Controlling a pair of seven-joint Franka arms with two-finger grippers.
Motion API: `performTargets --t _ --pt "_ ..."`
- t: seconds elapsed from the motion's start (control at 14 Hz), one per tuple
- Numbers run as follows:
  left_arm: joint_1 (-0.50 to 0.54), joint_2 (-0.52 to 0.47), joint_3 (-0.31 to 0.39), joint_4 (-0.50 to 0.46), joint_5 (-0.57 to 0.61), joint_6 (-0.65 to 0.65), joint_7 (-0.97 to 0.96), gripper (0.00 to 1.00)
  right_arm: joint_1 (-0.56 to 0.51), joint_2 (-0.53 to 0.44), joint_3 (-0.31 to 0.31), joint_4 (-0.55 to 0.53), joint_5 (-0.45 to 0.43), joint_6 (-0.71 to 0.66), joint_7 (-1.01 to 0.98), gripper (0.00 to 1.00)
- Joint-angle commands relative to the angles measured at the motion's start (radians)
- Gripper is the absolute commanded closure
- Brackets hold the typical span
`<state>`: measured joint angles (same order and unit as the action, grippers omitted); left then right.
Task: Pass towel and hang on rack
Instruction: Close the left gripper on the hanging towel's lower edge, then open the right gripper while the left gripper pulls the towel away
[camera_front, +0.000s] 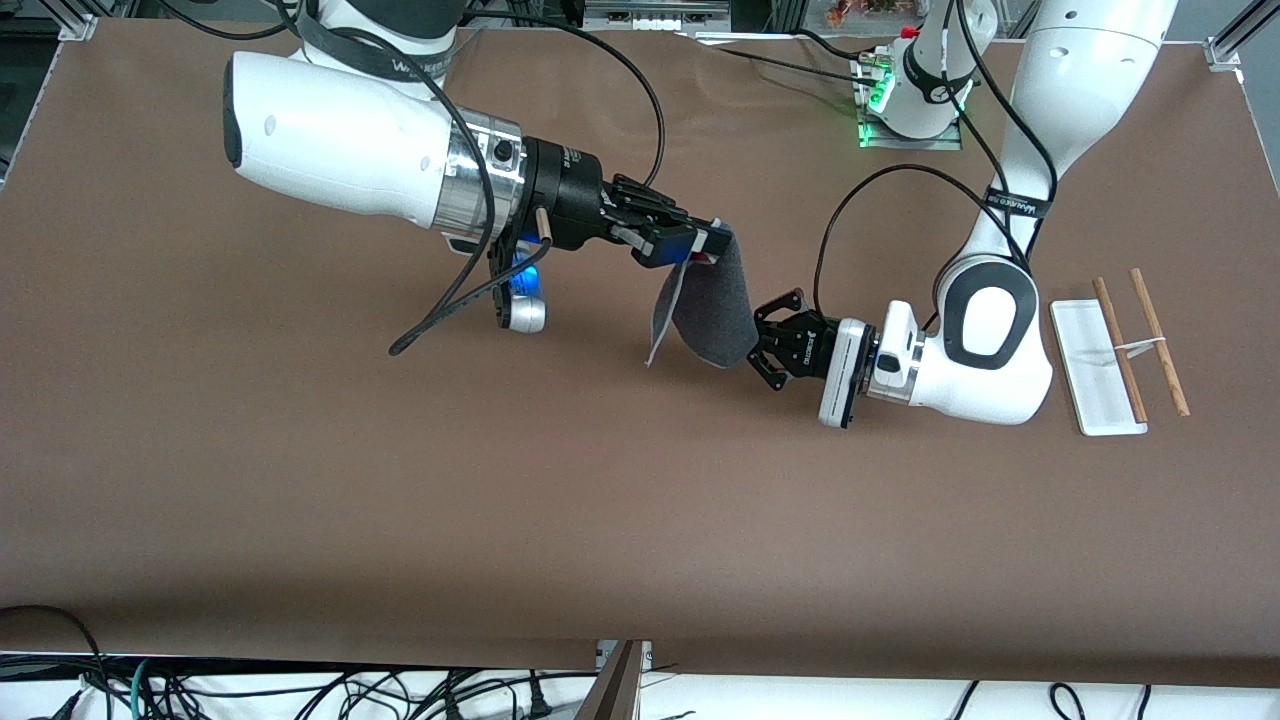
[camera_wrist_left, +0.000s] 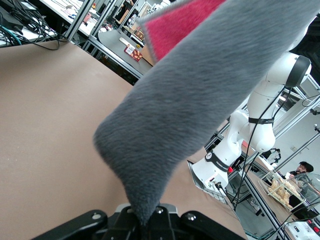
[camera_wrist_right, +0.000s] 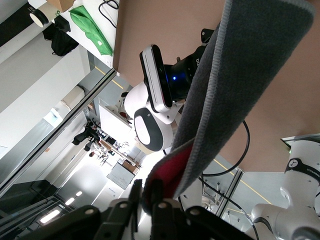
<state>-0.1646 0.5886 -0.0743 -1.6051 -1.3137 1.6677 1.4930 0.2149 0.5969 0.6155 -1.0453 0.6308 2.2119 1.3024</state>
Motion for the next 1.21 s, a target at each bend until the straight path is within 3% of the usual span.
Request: performTargets --t 0.0,0.07,0.5,0.79,1.14 --pt "0.013 -0.012 0.001 -0.007 -0.006 -0.020 0.027 1.00 -0.006 0.009 0.012 0.014 0.018 0.008 0.009 0.17" --pt "0.011 -0.012 0.007 -0.003 -0.006 -0.037 0.026 1.00 -0.008 0.011 0.012 0.014 0.024 0.008 0.011 0.02" --pt "0.045 -0.041 0.024 0.057 0.230 -0.140 -0.086 1.00 -0.055 0.009 0.010 0.018 0.069 0.006 0.009 0.01" --pt "0.106 -0.041 0.028 0.076 0.325 -0.233 -0.103 1.00 -0.124 0.001 0.015 0.025 0.069 -0.047 -0.009 0.01" --pt "0.278 -0.029 0.030 0.189 0.670 -0.448 -0.122 1.00 -0.187 -0.034 -0.002 0.033 0.040 -0.093 -0.148 0.00"
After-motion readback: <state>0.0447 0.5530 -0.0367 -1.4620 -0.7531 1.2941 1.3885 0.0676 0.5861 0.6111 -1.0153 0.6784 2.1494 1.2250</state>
